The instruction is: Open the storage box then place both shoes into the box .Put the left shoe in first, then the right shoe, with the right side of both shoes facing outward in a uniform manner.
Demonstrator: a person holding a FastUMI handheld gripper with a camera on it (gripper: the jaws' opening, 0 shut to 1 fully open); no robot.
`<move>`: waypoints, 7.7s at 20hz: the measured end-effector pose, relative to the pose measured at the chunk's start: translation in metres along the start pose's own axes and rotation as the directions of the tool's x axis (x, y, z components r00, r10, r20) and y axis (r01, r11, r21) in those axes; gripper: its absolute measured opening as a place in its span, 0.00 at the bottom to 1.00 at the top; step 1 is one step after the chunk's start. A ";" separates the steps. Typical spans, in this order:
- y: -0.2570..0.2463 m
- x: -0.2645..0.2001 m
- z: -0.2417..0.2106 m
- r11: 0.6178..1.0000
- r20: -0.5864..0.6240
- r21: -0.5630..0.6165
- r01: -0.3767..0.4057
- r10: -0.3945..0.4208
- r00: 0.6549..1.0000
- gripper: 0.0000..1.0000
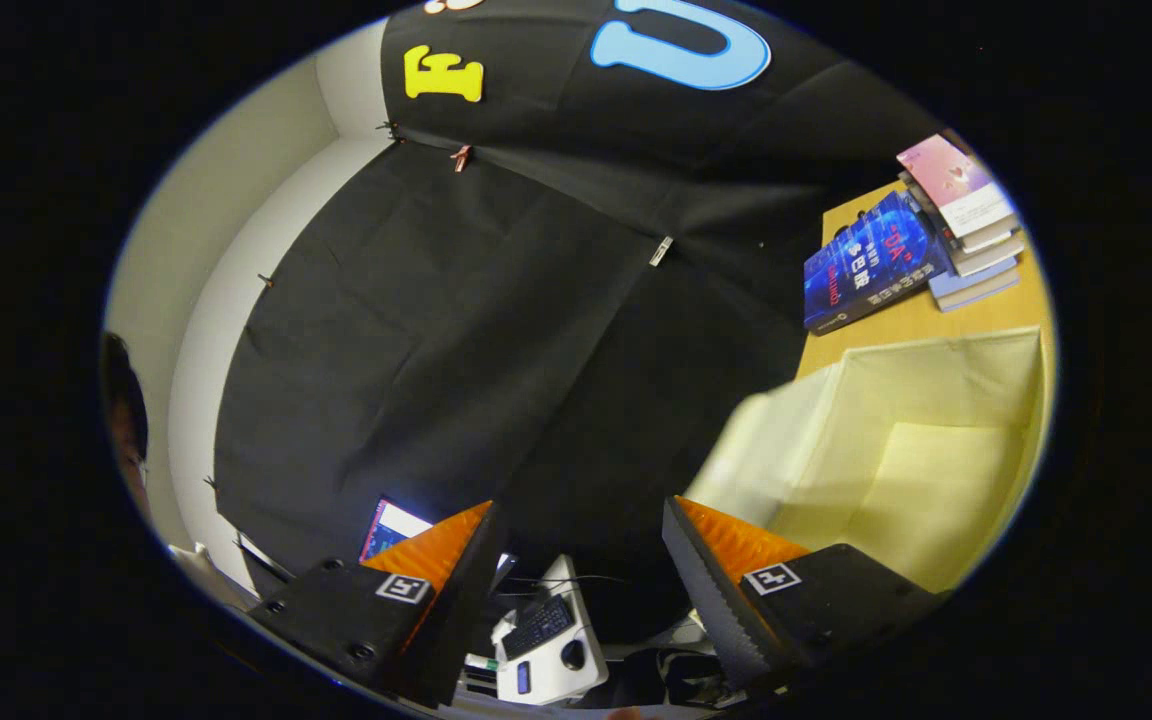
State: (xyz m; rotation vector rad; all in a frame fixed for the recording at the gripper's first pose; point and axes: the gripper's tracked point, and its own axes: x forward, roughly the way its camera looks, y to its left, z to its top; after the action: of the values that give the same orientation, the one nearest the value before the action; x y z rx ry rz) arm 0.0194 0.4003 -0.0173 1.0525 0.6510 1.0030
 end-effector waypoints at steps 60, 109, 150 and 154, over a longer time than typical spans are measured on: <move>-0.185 -0.279 0.008 0.532 0.032 0.176 0.828 -0.844 0.535 0.06; -0.134 -0.094 -0.014 0.717 -0.081 0.215 0.664 -0.664 0.743 0.98; -0.386 -0.538 -0.091 0.194 -0.258 0.171 0.966 -0.938 0.234 0.09; -0.367 -0.529 -0.088 0.214 -0.240 0.186 0.959 -0.936 0.256 0.09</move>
State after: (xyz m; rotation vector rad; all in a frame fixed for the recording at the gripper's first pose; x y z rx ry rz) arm -0.1486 -0.0979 -0.3988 0.6083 1.3361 -0.2218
